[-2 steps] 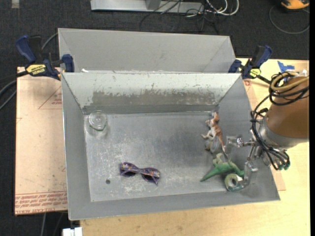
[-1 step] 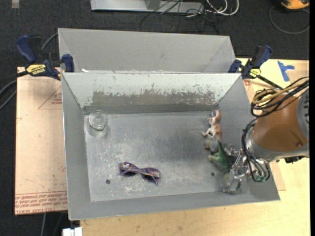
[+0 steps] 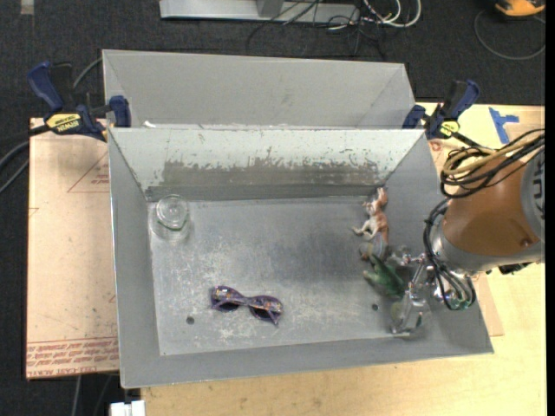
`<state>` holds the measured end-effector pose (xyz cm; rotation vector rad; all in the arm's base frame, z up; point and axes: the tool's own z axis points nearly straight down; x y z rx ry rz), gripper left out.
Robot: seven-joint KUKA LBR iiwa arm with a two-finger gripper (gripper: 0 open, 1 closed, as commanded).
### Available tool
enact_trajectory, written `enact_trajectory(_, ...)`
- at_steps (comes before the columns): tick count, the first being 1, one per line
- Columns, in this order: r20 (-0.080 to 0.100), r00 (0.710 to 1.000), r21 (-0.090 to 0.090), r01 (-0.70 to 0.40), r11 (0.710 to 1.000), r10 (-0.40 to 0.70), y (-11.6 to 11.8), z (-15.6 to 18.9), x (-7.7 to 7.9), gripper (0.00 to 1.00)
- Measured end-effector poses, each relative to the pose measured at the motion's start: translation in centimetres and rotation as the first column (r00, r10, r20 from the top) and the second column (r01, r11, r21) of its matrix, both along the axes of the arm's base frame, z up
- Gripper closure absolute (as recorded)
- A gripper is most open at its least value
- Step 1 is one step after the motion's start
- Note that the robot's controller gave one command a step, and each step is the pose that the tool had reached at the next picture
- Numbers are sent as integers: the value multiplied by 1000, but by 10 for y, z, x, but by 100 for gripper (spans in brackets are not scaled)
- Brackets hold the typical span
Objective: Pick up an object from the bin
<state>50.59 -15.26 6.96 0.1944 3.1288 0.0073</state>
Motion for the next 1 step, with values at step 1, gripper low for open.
enact_trajectory(1, 4, 978, 0, 209, 978, -209, -2, 30, 22, 100)
